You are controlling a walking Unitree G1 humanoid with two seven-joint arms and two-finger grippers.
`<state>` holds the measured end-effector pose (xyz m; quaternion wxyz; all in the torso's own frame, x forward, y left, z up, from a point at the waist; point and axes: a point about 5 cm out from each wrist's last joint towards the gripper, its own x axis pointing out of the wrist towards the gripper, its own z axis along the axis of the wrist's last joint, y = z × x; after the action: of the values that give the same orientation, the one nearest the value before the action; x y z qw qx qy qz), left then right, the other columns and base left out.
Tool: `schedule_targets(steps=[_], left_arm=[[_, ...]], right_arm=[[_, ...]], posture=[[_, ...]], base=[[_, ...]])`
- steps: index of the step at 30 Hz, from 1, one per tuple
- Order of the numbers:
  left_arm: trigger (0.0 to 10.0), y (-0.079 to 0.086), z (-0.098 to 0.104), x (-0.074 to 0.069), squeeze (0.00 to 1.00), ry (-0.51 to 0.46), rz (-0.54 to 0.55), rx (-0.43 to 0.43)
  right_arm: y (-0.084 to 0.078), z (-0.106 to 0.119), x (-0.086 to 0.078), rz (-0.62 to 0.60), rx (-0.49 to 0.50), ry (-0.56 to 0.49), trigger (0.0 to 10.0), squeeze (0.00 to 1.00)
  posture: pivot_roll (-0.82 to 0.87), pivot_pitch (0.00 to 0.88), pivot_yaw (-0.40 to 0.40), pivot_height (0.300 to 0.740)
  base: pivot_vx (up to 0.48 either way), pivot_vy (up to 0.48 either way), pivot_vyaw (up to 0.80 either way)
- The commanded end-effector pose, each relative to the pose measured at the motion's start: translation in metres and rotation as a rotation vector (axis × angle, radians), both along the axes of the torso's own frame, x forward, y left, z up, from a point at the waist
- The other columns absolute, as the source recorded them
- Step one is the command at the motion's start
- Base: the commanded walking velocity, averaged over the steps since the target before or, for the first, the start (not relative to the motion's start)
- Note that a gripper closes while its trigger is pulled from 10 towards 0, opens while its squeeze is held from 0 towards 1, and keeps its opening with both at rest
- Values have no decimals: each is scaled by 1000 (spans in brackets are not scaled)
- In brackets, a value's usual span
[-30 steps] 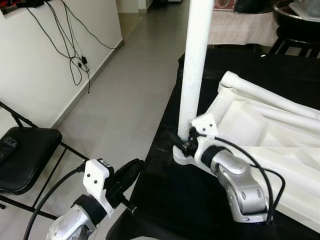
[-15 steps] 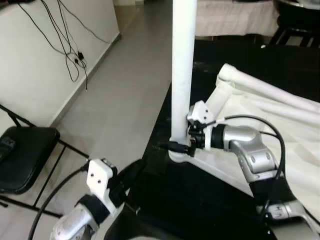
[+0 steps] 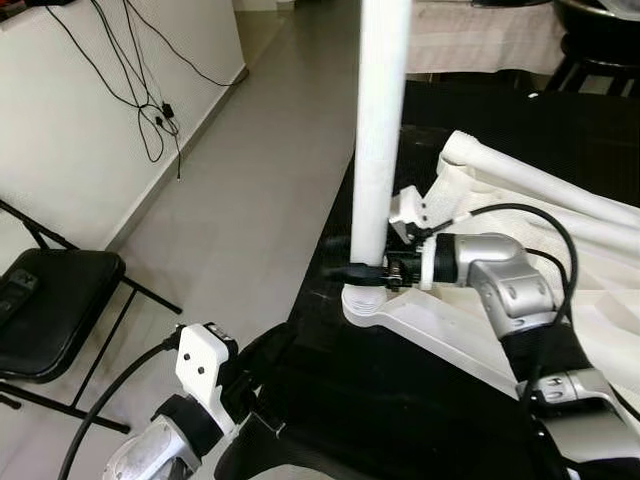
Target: Building children table
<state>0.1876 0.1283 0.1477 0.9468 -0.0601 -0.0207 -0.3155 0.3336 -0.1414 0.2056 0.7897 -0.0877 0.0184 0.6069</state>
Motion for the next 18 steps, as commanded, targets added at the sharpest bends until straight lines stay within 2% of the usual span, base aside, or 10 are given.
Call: schedule_targets(steps=[1, 2, 3, 4, 5, 7, 8, 9, 12, 18], left_arm=[[10000, 1, -1, -3, 0, 11, 0, 9], [10000, 2, -2, -3, 0, 13, -1, 9], [10000, 2, -2, -3, 0, 13, -1, 9], [10000, 4, -2, -3, 0, 15, 0, 11], [10000, 5, -3, -3, 0, 16, 0, 12], [10000, 5, -3, -3, 0, 16, 0, 12], [10000, 7, -3, -3, 0, 18, 1, 14], [10000, 8, -4, -2, 0, 21, 0, 13], [10000, 8, -6, 1, 0, 26, -9, 13], [10000, 8, -7, 1, 0, 26, -16, 23]], right_arm=[[-5, -19, -7, -66, -6, 69, 0, 0], [-7, -26, -12, -169, -10, 76, 0, 0], [-7, -26, -12, -169, -10, 76, 0, 0], [-5, -36, -13, -413, -4, 92, 0, 0], [-9, -45, -15, -700, -39, 53, 0, 0], [-9, -45, -15, -700, -39, 53, 0, 0], [-6, -54, -30, -876, -61, 64, 0, 0], [1, -60, -40, -957, -68, 70, 0, 0], [11, -64, -42, -979, -69, 69, 0, 0], [28, -57, -34, -886, -53, 56, 0, 0]], posture=[[-10, 168, 13, 740], [-12, 165, 9, 740], [-12, 165, 9, 740], [-18, 160, 6, 740], [-23, 159, 8, 740], [-23, 159, 8, 740], [-38, 156, 17, 740], [-50, 149, 38, 740], [-34, 126, 37, 740], [-27, 126, 29, 740]], base=[[0, 0, 0], [0, 0, 0], [0, 0, 0], [0, 0, 0], [0, 0, 0], [0, 0, 0], [0, 0, 0], [0, 0, 0], [0, 0, 0], [0, 0, 0]])
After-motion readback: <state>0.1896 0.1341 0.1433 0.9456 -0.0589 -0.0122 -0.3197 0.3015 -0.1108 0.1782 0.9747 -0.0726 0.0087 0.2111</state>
